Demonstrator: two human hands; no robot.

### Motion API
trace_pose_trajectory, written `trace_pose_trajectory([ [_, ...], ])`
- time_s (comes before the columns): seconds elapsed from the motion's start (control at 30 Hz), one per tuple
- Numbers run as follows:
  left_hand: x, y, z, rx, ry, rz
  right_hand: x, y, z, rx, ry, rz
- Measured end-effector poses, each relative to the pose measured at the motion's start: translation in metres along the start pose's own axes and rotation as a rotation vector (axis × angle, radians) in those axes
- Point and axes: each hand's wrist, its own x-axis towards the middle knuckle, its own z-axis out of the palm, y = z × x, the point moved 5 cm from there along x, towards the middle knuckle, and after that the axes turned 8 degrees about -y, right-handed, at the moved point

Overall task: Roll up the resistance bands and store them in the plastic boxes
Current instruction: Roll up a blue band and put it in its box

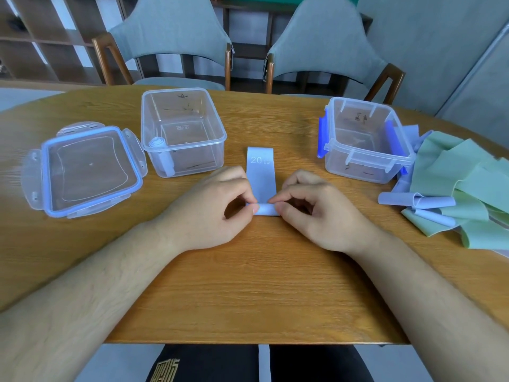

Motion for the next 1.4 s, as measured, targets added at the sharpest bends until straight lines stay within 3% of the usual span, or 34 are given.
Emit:
trace_pose_trajectory([
  [0.7,0.005,-0.012,0.002,0.000,0.007,-0.031,0.010,0.009,0.002,0.017,-0.014,-0.029],
  [1.0,-0.002,0.001,0.000,-0.086,-0.050,0.047,0.003,0.000,0.001,0.064,-0.068,-0.043],
  [1.4,0.004,-0.005,-0.001,0.032,0.040,0.009,0.004,-0.001,-0.002,-0.003,-0.023,-0.097],
])
